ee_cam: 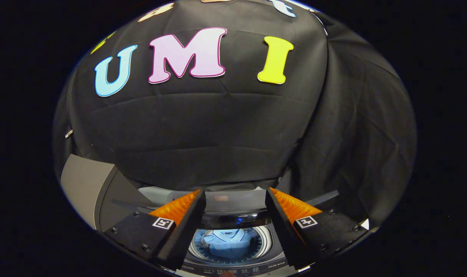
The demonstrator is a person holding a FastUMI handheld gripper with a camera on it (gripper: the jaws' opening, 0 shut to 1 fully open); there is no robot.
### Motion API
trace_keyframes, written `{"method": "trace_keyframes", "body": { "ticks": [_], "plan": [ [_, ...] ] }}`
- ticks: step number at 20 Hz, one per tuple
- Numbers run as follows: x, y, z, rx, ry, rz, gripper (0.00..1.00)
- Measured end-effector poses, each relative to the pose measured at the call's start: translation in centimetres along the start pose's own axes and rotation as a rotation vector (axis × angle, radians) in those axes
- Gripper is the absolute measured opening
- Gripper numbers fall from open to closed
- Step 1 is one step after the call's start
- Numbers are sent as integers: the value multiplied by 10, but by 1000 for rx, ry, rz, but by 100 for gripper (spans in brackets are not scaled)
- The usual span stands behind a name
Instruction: Put the clothes into the washing machine and then close the washing machine lid.
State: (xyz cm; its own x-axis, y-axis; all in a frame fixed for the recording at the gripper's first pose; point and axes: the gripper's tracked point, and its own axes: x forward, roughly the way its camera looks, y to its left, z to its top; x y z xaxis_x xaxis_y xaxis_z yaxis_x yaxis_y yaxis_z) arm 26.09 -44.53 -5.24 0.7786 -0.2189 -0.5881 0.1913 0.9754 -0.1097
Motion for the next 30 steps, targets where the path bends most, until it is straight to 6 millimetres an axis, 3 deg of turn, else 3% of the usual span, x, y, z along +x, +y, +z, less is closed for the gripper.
{"method": "trace_keyframes", "body": {
  "ticks": [15, 18, 22, 28, 30],
  "plan": [
    [-16, -1, -26, 7, -5, 11, 98],
    [-17, -1, -39, 10, 20, 8, 98],
    [-14, 2, -84, 7, 113, 14, 98],
    [-3, -3, -185, -31, 289, 17, 98],
    [-4, -6, -210, -33, 336, 17, 98]
  ]
}}
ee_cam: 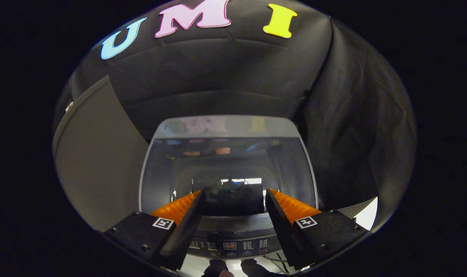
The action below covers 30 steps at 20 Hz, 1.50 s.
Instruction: Put the clothes into the washing machine and then close the washing machine lid.
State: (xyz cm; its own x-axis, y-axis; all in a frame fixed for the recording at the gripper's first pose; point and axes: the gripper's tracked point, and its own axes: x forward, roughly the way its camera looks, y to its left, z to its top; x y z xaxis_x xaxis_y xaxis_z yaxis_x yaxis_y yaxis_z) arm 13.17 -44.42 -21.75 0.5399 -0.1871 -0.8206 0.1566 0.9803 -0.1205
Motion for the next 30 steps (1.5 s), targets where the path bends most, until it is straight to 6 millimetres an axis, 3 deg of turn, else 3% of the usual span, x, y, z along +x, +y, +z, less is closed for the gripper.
{"method": "trace_keyframes", "body": {
  "ticks": [5, 8, 11, 17, 23, 27, 30],
  "plan": [
    [6, 1, -23, 0, 52, 6, 98],
    [-4, 1, -10, -11, 18, 6, 98],
    [-26, 1, 20, -20, -73, 11, 98],
    [-89, 0, 98, 39, -345, 27, 98],
    [-178, 2, 170, 44, -630, 69, 98],
    [-236, 2, 200, 40, -775, 84, 98],
    [-271, -2, 211, 49, -852, 86, 97]
  ]
}}
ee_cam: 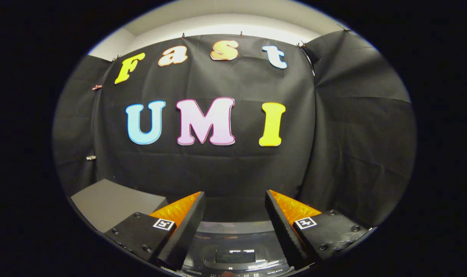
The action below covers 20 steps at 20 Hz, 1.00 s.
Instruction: Put the clothes into the washing machine and then close the washing machine lid.
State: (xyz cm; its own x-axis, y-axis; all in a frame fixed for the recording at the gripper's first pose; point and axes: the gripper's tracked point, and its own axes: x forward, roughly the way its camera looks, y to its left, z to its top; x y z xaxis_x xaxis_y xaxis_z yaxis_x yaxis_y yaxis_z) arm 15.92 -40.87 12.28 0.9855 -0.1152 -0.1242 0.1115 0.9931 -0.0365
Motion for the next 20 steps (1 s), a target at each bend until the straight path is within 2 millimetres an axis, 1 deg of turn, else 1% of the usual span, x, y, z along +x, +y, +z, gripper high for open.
{"method": "trace_keyframes", "body": {
  "ticks": [1, 3, 7, 10, 12, 20],
  "plan": [
    [-1, 2, 11, 6, -24, 2, 97],
    [-9, 4, 26, 13, -60, 7, 97],
    [-21, 7, 47, 0, -113, 21, 97],
    [-31, 9, 59, 10, -144, 27, 97],
    [-37, 8, 65, 24, -160, 40, 97],
    [-42, 10, 69, 1, -168, 33, 97]
  ]
}}
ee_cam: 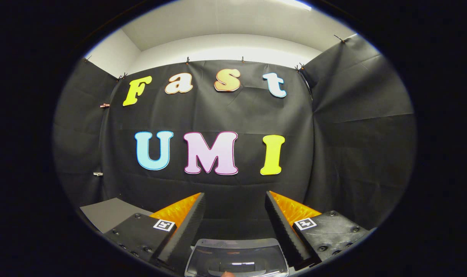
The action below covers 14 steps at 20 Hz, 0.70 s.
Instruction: Put the clothes into the washing machine and then close the washing machine lid.
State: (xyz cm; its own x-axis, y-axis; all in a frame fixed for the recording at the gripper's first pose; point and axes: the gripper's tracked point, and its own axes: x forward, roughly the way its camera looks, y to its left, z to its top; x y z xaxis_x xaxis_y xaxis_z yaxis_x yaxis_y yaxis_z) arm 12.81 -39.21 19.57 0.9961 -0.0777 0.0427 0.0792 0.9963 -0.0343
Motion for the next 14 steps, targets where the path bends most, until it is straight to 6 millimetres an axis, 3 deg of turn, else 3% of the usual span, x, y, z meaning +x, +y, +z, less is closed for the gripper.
{"method": "trace_keyframes", "body": {
  "ticks": [6, 14],
  "plan": [
    [-11, 5, 0, -8, 1, 4, 97],
    [-6, 2, -5, -17, 11, -11, 97]
  ]
}}
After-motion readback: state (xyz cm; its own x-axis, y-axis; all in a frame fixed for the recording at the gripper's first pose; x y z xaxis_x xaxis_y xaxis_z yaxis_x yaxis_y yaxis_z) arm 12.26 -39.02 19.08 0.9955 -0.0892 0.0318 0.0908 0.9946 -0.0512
